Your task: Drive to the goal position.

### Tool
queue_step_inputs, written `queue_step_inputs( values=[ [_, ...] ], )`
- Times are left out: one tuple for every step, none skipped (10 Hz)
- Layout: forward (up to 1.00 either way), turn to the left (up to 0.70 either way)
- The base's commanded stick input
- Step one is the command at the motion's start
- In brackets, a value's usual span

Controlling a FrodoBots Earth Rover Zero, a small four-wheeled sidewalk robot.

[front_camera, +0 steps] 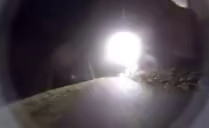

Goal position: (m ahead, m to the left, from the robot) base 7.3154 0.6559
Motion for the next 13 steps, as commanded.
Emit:
queue_step_inputs(
  values=[
    [1.00,0.00],
    [1.00,0.00],
    [1.00,0.00],
    [1.00,0.00],
    [1.00,0.00],
    [1.00,0.00],
    [1.00,0.00],
    [1.00,0.00],
    [1.00,0.00],
    [1.00,0.00],
    [1.00,0.00],
    [1.00,0.00],
    [1.00,0.00]
  ],
)
